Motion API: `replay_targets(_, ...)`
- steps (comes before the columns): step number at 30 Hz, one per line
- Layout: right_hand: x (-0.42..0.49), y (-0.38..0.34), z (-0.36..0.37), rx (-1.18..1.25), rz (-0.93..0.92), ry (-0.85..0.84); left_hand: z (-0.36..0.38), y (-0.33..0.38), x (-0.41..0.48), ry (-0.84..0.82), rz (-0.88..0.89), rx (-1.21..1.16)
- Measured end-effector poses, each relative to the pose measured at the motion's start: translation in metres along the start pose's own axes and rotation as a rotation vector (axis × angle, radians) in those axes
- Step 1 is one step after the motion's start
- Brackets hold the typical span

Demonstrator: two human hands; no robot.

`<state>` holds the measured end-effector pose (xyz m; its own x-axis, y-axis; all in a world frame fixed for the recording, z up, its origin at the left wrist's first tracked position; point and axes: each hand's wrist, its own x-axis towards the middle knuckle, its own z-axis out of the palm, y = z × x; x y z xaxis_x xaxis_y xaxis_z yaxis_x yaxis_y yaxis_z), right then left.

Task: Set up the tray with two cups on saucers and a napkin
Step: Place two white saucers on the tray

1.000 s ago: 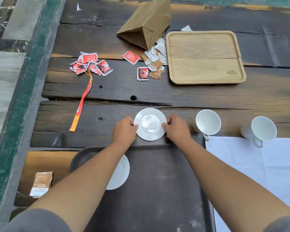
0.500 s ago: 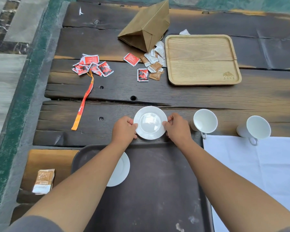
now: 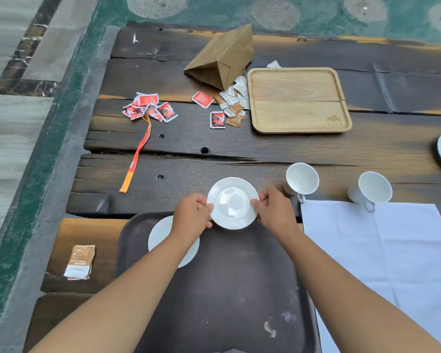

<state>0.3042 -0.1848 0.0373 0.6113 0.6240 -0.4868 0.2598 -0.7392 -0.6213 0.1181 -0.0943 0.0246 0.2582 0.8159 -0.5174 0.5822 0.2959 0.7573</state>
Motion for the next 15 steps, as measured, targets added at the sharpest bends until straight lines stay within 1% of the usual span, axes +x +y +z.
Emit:
replay_targets(11, -0.052, 0.038, 0.001, 0.0, -0.007, 0.003, 0.002, -0.029, -0.048, -0.05, 0.014, 0.027)
replay_targets(15, -0.065, 0.052, 0.003, -0.037, -0.01, 0.009, 0.005, -0.037, -0.059, -0.074, 0.001, 0.035)
